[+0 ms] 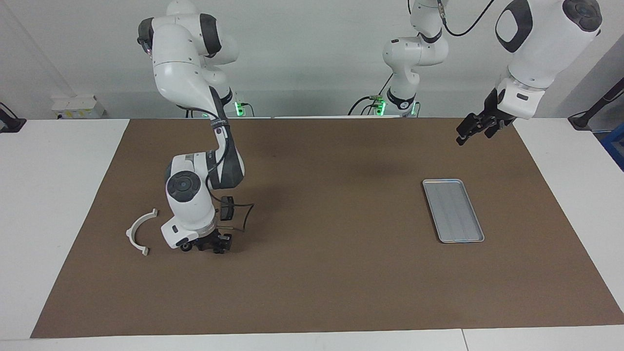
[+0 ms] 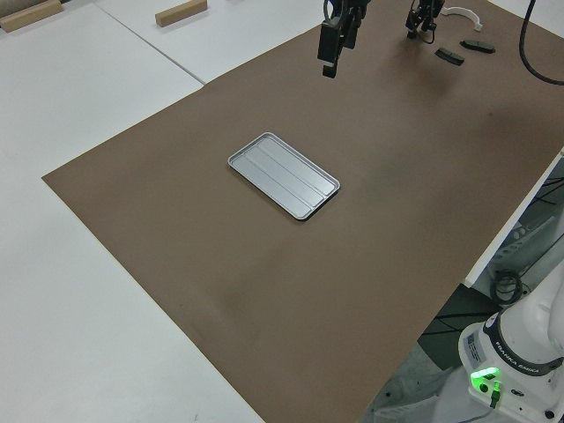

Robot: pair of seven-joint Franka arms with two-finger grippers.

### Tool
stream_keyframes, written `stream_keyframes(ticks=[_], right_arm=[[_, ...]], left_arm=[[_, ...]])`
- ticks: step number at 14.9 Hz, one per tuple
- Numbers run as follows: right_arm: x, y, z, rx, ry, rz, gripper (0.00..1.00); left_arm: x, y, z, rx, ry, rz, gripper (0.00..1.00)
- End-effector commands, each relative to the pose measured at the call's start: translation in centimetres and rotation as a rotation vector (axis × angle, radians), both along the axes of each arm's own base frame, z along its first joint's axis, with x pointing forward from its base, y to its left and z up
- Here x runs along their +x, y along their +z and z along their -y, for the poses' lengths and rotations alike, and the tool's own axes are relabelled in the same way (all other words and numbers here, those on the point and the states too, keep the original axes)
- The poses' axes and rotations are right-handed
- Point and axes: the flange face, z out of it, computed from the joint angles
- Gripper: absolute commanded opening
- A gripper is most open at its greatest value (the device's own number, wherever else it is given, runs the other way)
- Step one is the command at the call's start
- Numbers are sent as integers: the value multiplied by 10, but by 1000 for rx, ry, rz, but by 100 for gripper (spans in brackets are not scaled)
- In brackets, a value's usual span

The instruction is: Pick bearing gear from pile to tray

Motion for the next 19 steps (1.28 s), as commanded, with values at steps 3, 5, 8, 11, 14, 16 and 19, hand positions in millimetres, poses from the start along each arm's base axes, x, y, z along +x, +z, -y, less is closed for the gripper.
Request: stream_keyframes(ticks=[3, 5, 8, 11, 14, 16, 19], right_arm=[[7, -4, -1, 29, -43, 42, 57], [5, -6, -4, 32, -71, 40, 56], [1, -12, -5, 27, -77, 21, 56], [0, -13, -4, 27, -79, 12, 39], [-1, -14, -2, 44, -98, 3, 12], [-1, -14, -1, 46, -101, 3, 0], [-1, -12, 0, 42, -96, -2, 0]], left_arm=[[-6, 4, 0, 1, -7, -6, 100], [-6, 4, 0, 1, -7, -6, 100], [-6, 4, 0, 1, -7, -6, 100], [-6, 4, 0, 1, -7, -6, 100], [-6, 4, 0, 1, -7, -6, 100], [-6, 4, 0, 1, -7, -6, 100], [-6, 4, 0, 1, -7, -6, 100]])
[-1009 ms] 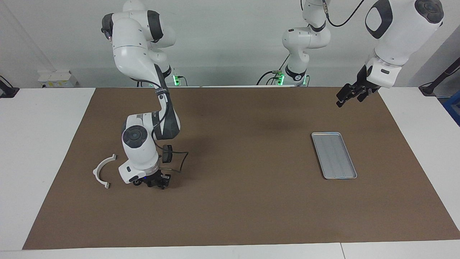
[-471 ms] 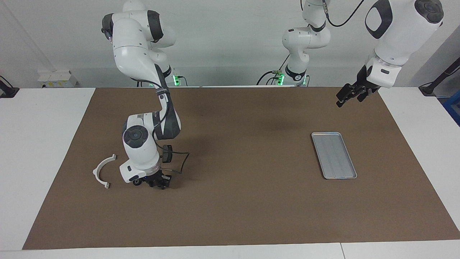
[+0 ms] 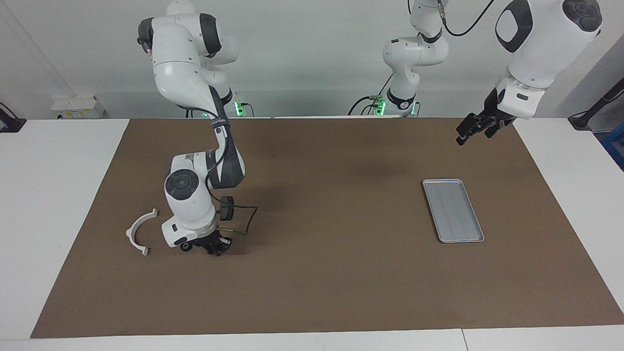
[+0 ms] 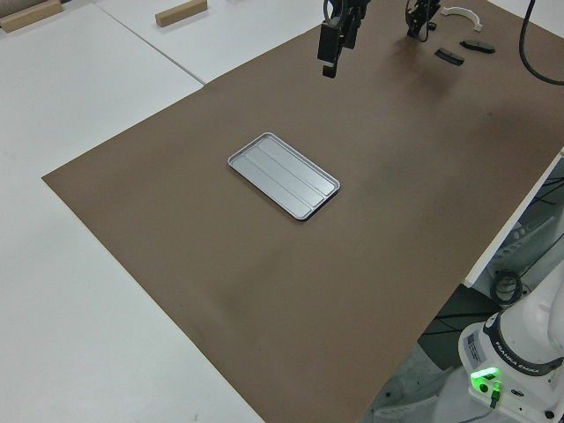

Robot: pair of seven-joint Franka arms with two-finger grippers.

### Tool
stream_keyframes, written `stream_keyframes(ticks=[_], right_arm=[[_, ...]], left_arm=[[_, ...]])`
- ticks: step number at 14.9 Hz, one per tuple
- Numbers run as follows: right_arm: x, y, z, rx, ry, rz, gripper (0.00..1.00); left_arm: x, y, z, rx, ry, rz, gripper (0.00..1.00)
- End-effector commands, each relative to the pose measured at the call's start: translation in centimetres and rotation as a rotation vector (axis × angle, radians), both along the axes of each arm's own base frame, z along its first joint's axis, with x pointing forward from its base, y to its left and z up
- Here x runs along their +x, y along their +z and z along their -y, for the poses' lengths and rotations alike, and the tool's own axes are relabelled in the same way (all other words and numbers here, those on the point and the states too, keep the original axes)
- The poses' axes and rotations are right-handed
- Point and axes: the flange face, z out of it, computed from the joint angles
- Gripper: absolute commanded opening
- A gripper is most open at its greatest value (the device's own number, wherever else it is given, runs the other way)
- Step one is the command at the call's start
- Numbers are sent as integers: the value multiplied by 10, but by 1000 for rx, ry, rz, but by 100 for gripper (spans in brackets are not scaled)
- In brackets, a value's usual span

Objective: Pick bearing gear from pile to tray
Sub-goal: 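Carry the black ring with the right gripper to the table center and release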

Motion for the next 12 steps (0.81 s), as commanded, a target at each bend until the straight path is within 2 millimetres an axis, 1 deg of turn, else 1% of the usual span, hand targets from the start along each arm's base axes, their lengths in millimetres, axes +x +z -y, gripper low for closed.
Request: stream_keyframes(ticks=[1, 2, 4, 6, 8, 9, 10, 11, 12], right_arm=[[-3, -10, 4, 3, -17, -39, 0], [-3, -8, 5, -10, -8, -58, 0], [1, 12, 2, -17, -3, -85, 0], [3, 47, 3, -25, 20, -127, 0], [0, 92, 1, -31, 44, -159, 0], [-7, 119, -4, -28, 51, -181, 0], [-14, 141, -12, -25, 61, -205, 0], [-23, 162, -28, -18, 78, -229, 0], [-34, 182, -51, -17, 94, -240, 0]], left_arm=[[-6, 4, 0, 1, -7, -6, 100], [-6, 4, 0, 1, -7, -6, 100], [-6, 4, 0, 1, -7, -6, 100], [-6, 4, 0, 1, -7, -6, 100], [-6, 4, 0, 1, -7, -6, 100], [-6, 4, 1, 1, -9, -6, 100], [-6, 4, 0, 1, -7, -6, 100], [-6, 4, 0, 1, -7, -6, 100], [-6, 4, 0, 1, -7, -6, 100]])
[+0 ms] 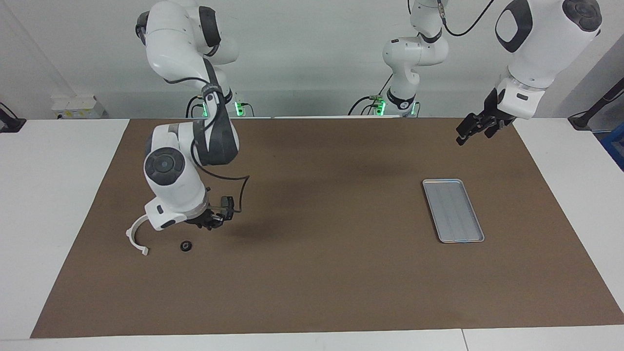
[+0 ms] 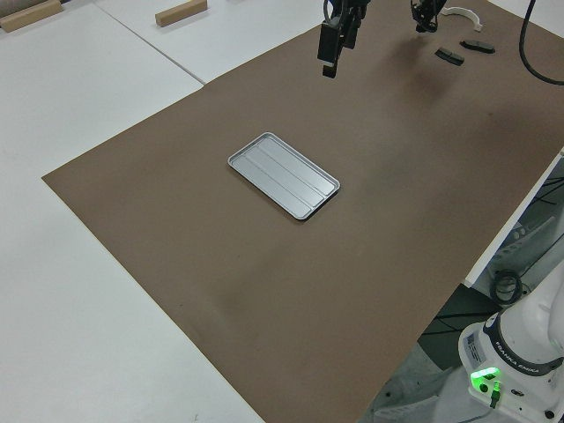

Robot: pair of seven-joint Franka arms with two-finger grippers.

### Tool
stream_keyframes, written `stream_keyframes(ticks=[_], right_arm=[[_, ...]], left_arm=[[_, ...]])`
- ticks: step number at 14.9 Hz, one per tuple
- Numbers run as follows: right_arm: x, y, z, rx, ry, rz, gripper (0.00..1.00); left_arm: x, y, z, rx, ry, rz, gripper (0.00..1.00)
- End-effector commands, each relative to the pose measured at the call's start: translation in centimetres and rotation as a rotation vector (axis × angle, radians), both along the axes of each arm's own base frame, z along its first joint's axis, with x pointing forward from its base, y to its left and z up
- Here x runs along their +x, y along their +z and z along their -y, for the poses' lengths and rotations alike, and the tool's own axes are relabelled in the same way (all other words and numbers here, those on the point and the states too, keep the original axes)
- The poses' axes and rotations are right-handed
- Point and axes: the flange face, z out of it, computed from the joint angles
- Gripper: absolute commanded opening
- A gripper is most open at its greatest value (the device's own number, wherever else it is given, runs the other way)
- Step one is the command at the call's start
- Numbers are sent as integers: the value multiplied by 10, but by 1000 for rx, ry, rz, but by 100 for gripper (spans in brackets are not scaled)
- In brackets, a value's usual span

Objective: Pick bearing gear from pile to tray
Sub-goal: 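Carry the black ring with the right gripper to the table center and release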

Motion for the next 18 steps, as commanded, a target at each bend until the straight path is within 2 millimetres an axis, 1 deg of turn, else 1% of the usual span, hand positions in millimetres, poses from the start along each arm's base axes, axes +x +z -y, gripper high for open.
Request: stream_keyframes(ticks=[1, 2, 3, 4, 5, 7, 9, 10, 11, 12, 14, 15, 16, 18], right_arm=[[-24, 53, -52, 12, 15, -22, 0], [-32, 63, -80, 5, -34, -8, 0], [-44, 69, -120, 1, -81, 13, 0], [-53, 75, -153, 7, -157, 45, 0], [-62, 78, -180, 21, -224, 69, 0], [-73, 77, -216, 48, -338, 81, 0], [-88, 67, -267, 81, -422, 122, 0], [-91, 57, -281, 90, -467, 135, 0], [-95, 41, -290, 80, -502, 138, 0], [-100, 28, -306, 80, -518, 144, 0], [-111, -23, -345, 48, -554, 156, 0], [-114, -44, -362, 46, -570, 195, 0], [-112, -62, -368, 47, -594, 214, 0], [-114, -93, -370, 56, -600, 214, 0]], left_arm=[[-6, 4, 0, 1, -7, -6, 100], [-6, 4, 0, 1, -7, -6, 100], [-6, 4, 0, 1, -7, -6, 100], [-5, 3, 0, 1, -7, -7, 100], [-6, 4, 0, 1, -7, -6, 100], [-6, 4, 0, 1, -7, -6, 100], [-6, 4, 0, 1, -7, -6, 100], [-6, 4, 0, 1, -7, -6, 100], [-5, 3, 0, 1, -7, -7, 100], [-5, 3, 0, 1, -7, -7, 100], [-6, 4, 0, 1, -7, -6, 100], [-6, 4, 0, 1, -7, -6, 100], [-6, 4, 0, 1, -7, -6, 100], [-6, 4, 0, 1, -7, -6, 100]])
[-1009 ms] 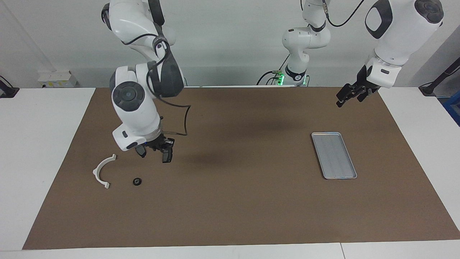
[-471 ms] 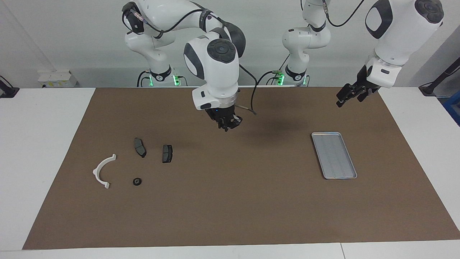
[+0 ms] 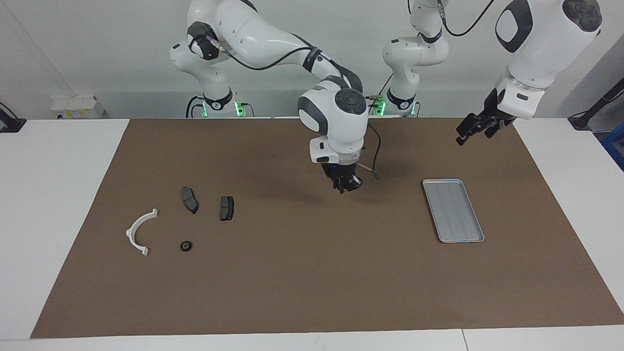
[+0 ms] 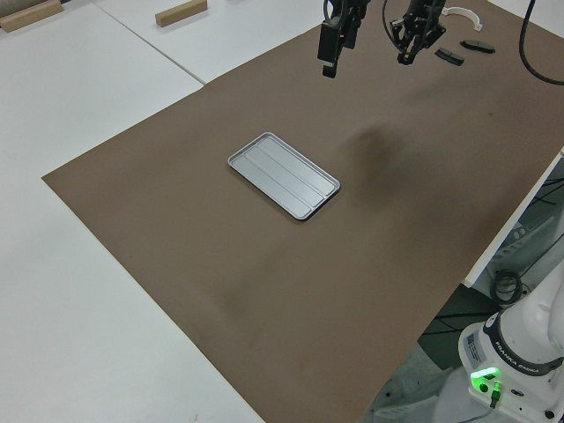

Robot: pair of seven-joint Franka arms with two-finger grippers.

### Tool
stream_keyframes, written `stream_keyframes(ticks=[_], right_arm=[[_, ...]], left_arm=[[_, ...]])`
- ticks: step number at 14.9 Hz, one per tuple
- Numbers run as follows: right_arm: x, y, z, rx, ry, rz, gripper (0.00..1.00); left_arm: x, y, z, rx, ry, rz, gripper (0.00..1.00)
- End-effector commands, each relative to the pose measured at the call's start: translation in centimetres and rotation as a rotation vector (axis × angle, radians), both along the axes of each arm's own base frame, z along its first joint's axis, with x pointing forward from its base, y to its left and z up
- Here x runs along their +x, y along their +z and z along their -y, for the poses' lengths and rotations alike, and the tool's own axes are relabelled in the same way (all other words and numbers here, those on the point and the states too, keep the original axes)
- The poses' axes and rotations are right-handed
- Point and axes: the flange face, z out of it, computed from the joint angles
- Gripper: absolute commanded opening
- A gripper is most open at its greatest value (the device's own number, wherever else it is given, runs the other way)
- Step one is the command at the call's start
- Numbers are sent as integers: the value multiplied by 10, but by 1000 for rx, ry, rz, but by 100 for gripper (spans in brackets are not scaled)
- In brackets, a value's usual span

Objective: Pick bearing gear from pile to tray
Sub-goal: 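Carry the black ring with the right gripper to the table center and release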

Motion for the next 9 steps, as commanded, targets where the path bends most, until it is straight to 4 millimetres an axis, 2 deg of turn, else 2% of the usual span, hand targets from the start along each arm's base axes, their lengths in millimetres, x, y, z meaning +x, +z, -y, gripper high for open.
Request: stream_keyframes(ticks=[1, 2, 4, 8, 9], right_arm=[[1, -39, 3, 5, -15, 25, 0], [-4, -59, -1, -6, -3, 25, 0], [-4, -77, -2, -42, 4, 45, 0], [-3, -79, 0, -58, 5, 39, 0], [-3, -79, 1, -62, 3, 35, 37]], left_arm=[[-6, 4, 0, 1, -7, -6, 100], [-6, 4, 0, 1, -7, -6, 100], [-6, 4, 0, 1, -7, -6, 100], [-6, 4, 0, 1, -7, -6, 100], [-6, 4, 0, 1, -7, -6, 100]])
